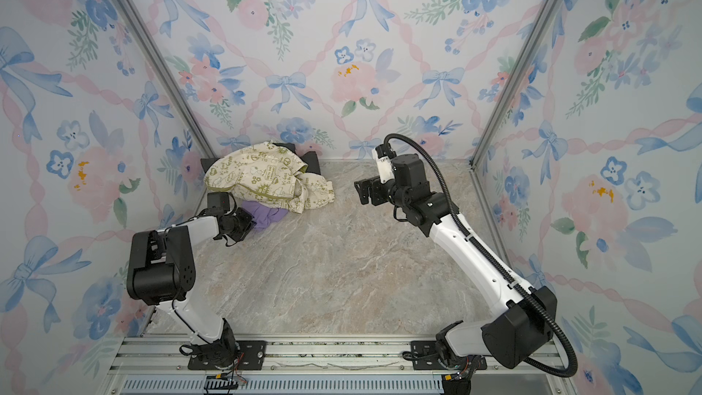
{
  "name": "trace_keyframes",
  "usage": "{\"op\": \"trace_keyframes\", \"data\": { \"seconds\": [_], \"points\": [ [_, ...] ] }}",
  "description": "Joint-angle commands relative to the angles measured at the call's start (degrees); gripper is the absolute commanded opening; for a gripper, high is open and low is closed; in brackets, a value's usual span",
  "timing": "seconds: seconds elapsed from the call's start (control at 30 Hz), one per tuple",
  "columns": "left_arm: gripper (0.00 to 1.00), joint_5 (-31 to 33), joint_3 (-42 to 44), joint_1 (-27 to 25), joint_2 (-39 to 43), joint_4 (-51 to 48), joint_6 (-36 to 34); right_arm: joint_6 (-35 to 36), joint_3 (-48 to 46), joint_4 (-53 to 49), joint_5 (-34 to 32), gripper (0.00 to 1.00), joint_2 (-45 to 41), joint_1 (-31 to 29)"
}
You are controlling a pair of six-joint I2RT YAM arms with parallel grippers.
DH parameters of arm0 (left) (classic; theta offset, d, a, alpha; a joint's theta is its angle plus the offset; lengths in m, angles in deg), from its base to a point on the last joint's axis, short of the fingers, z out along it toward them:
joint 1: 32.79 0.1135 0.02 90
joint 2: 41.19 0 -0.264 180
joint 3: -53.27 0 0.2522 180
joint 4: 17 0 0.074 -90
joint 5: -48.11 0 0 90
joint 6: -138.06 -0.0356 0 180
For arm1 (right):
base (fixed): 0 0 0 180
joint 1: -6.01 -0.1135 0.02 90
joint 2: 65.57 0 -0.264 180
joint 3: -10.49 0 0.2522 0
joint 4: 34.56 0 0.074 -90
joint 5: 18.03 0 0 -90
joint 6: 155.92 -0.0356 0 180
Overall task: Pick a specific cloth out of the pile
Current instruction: 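Lower the left gripper onto the exposed purple cloth and grasp it, then lift the purple cloth out of the pile with the left gripper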
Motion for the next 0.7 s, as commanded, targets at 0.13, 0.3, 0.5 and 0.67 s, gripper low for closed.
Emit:
{"op": "trace_keyframes", "data": {
  "seconds": [0.13,0.3,0.5,0.67],
  "points": [
    [0.00,1.3,-4.3,0.4,12.2,0.0,2.1,0.3,-1.3,0.1,-1.1,0.97,-2.7,-0.7],
    [0.00,2.8,-8.6,0.4,17.7,-0.1,3.3,0.9,-3.4,1.1,-1.5,0.97,-4.5,-0.7],
    [0.00,2.8,-15.1,0.3,20.5,0.0,4.7,2.5,-3.6,-0.3,-1.3,0.97,-5.3,-0.7],
    [0.00,2.3,-20.6,0.0,21.1,-0.1,5.8,3.3,-3.7,-0.1,-1.7,0.97,-5.8,-0.6]
  ]
}}
